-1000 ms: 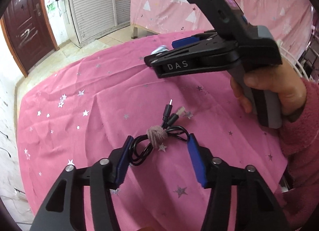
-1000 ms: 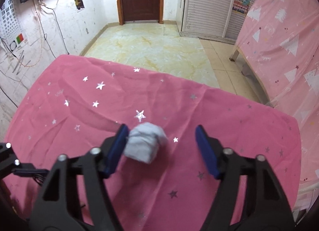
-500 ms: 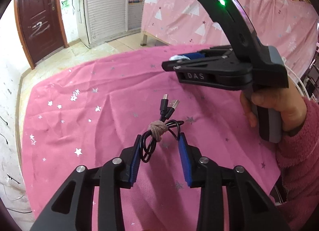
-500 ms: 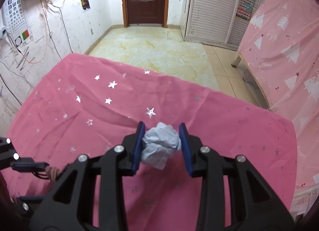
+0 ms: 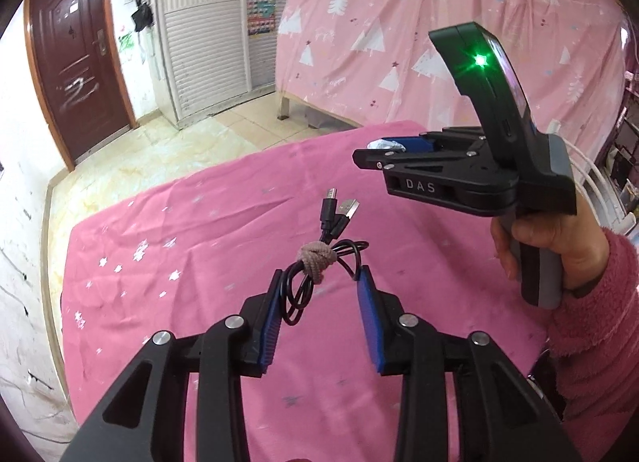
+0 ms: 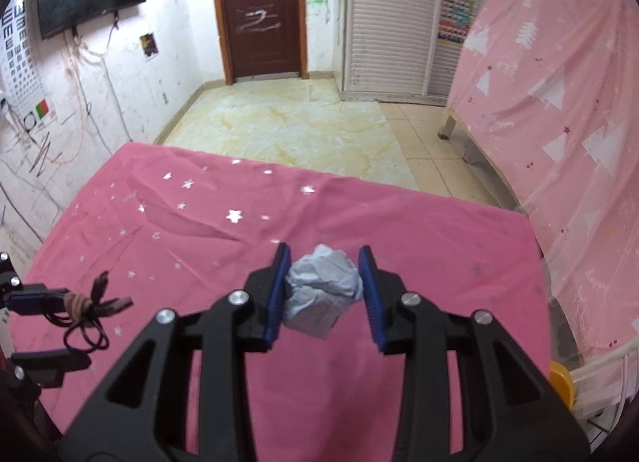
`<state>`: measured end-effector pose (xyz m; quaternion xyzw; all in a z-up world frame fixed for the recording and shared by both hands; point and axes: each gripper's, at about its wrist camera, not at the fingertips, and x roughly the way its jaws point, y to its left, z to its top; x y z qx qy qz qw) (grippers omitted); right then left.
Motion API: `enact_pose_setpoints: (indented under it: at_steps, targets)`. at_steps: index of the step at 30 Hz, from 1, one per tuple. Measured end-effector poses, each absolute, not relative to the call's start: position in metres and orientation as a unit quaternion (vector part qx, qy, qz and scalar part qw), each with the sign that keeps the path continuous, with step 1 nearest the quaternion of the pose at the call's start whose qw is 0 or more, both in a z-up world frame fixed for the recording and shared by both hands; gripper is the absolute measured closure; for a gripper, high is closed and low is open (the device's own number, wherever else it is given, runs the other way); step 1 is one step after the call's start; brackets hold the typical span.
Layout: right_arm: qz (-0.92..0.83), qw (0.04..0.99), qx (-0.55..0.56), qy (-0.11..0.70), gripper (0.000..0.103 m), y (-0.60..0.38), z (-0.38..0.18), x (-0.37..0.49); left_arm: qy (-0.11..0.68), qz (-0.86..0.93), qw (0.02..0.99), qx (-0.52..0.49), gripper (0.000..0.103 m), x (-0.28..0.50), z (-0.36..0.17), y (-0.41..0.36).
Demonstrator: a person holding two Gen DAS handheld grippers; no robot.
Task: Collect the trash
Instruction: 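Carry the black cable and white paper over the yellow bin with both grippers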
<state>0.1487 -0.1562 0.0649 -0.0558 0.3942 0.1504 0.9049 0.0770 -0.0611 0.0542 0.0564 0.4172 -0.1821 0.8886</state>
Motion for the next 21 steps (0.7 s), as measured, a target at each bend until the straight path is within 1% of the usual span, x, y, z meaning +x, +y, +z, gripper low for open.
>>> enact_pose_setpoints:
  at_steps: [8,21]
  targets:
    - [0.109,0.919,-0.023,0.379,0.07,-0.228,0.074,0.128,0.404,-0.219,0.884,0.08,0.073,0.078,0.067,-0.125]
    - [0.026,0.931,0.035,0.363,0.07,-0.359,0.075,0.089,0.4,-0.277,0.865,0.123,0.073,0.08,0.068,-0.23]
